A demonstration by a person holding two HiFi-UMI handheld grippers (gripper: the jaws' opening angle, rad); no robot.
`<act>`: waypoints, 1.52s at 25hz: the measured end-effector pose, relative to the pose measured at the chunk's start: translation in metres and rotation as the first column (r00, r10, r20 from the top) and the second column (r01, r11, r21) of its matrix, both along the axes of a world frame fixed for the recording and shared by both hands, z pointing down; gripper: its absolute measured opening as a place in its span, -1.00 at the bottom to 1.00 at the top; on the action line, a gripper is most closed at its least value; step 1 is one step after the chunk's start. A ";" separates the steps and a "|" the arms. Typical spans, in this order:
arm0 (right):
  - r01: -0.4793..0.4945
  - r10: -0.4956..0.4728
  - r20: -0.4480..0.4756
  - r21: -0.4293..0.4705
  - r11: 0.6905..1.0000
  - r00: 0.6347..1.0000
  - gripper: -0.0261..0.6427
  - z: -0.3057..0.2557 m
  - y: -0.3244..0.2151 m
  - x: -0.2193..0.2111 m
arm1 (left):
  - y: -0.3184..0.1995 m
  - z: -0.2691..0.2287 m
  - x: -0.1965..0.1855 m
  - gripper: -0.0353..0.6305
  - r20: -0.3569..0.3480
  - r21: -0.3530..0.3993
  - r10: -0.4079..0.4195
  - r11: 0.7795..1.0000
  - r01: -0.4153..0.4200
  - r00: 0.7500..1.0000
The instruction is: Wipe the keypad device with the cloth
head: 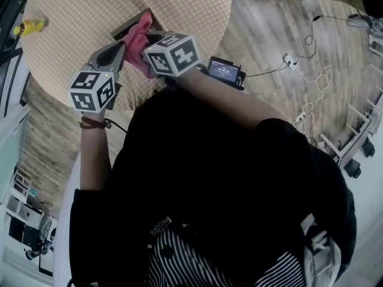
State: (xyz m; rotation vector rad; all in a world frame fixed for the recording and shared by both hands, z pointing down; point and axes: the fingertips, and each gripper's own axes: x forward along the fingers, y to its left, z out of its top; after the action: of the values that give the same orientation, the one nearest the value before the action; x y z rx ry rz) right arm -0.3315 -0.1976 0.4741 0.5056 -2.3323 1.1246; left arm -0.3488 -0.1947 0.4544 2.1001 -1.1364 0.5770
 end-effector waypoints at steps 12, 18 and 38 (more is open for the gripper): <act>-0.009 0.008 -0.019 -0.036 0.999 1.000 -0.73 0.032 -0.025 -0.010 | -0.028 0.036 -0.010 -0.89 0.015 -0.058 0.089 0.994 -0.088 0.996; 0.003 -0.003 -0.010 -0.053 0.999 1.000 -0.73 0.038 -0.029 -0.017 | -0.038 0.046 -0.019 -0.89 0.022 -0.092 0.120 0.989 -0.118 0.992; 0.064 -0.068 -0.043 -0.095 0.993 0.997 -0.73 0.073 -0.016 -0.014 | -0.073 0.101 -0.006 -0.89 0.198 -0.217 0.259 0.952 -0.215 0.945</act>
State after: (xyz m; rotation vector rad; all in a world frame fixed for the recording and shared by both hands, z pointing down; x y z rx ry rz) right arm -0.3452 -0.2136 0.5476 0.4129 -2.2282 1.1719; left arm -0.3550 -0.2677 0.5554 2.0531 -0.9071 1.0207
